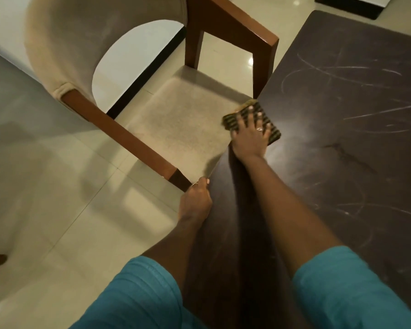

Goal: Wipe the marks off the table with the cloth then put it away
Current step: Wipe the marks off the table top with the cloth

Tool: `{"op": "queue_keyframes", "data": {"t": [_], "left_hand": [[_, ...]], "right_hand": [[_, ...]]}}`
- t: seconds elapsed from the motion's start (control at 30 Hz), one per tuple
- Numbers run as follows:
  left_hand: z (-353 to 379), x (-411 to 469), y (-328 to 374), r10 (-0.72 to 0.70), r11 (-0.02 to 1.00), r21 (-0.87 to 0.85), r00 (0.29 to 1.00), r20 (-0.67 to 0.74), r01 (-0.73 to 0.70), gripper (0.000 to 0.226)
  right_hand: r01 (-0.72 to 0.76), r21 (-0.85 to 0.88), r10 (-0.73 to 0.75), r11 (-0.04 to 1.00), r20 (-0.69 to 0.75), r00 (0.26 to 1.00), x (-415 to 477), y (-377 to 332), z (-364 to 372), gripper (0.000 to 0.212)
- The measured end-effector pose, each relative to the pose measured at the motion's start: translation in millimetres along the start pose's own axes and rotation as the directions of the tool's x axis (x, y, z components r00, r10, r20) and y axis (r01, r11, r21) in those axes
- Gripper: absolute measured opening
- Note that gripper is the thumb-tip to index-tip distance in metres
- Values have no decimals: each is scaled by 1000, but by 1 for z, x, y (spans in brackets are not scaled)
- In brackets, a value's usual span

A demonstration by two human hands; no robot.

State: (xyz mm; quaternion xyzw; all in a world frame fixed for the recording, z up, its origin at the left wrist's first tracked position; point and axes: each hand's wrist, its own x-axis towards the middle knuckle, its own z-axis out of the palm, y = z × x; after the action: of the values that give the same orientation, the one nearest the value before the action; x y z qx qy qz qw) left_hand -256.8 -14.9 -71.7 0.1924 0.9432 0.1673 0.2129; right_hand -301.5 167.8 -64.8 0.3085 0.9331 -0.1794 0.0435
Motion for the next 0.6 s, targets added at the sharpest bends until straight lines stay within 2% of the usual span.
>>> {"op": "queue_keyframes", "data": {"t": [0.13, 0.23, 0.37, 0.5, 0.6], "left_hand": [[1, -2, 2, 5, 1000, -24, 1000, -17, -6, 30], [2, 1, 0, 5, 1000, -23, 1000, -24, -6, 30], [3, 1, 2, 4, 999, -32, 1000, -24, -5, 30], [3, -1, 4, 1, 999, -51, 1000, -22, -3, 30], [2, -2, 5, 8, 998, -56, 1000, -19, -9, 30]], "right_hand": [[81, -69, -80, 994, 14, 997, -38, 3, 10, 53], [47, -89, -47, 995, 2, 999, -44, 30, 2, 54], [-215, -54, 207, 975, -118, 971, -49, 93, -20, 54], [-486, 27, 480, 874, -215, 851, -65, 157, -37, 54], [-586, 97, 591, 805, -220, 776, -66, 162, -40, 54]]}}
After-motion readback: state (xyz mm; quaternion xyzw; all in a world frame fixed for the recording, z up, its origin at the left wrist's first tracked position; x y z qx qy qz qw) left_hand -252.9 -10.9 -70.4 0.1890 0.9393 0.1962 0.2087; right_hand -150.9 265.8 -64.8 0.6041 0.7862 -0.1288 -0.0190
